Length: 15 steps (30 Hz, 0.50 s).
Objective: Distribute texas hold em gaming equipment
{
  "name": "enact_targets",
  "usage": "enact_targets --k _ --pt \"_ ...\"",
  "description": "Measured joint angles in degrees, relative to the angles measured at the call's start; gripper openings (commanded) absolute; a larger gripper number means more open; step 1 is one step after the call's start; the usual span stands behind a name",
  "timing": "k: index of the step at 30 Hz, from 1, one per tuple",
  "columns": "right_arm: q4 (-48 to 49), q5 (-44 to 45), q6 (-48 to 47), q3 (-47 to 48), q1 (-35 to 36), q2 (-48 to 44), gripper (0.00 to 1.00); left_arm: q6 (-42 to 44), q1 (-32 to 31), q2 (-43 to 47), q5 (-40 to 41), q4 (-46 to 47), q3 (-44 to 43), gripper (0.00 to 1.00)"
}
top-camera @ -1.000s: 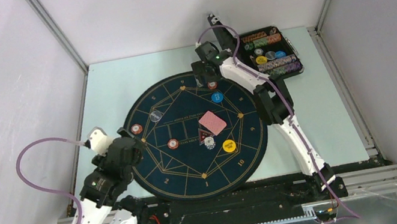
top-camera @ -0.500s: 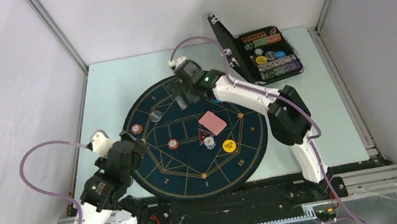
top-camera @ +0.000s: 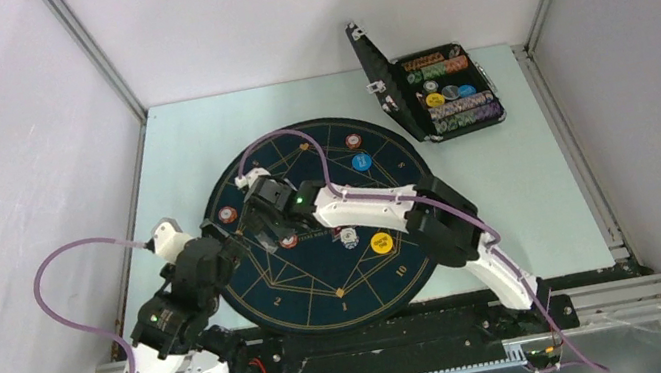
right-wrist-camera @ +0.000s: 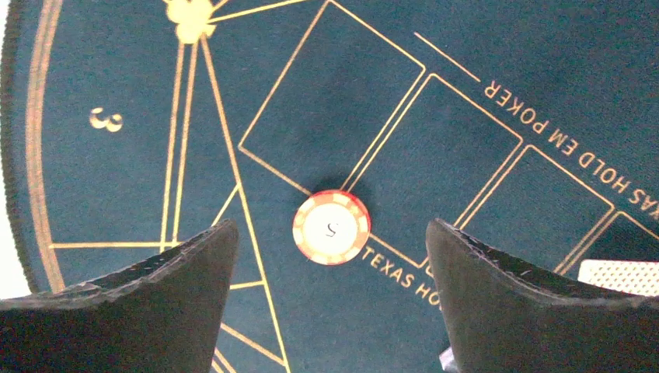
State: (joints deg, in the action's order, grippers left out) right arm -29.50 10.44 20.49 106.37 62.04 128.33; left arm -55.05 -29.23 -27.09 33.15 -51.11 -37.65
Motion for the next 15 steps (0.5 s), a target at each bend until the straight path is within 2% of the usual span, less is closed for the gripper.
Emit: enact_targets --k 2,5,15 --pt "0.0 0.6 0.2 0.8 0.0 1.8 0.86 0.0 0.0 0.0 -0.4 0.0 0.2 0.98" --pt "-0.2 1.6 0.1 1.6 0.0 4.2 0.72 0.0 0.0 0.0 -0.5 0.0 0.3 0.98" --pt "-3.0 4.3 0.7 4.1 1.0 7.1 0.58 0.0 0.0 0.2 -0.5 0.0 0.6 0.98"
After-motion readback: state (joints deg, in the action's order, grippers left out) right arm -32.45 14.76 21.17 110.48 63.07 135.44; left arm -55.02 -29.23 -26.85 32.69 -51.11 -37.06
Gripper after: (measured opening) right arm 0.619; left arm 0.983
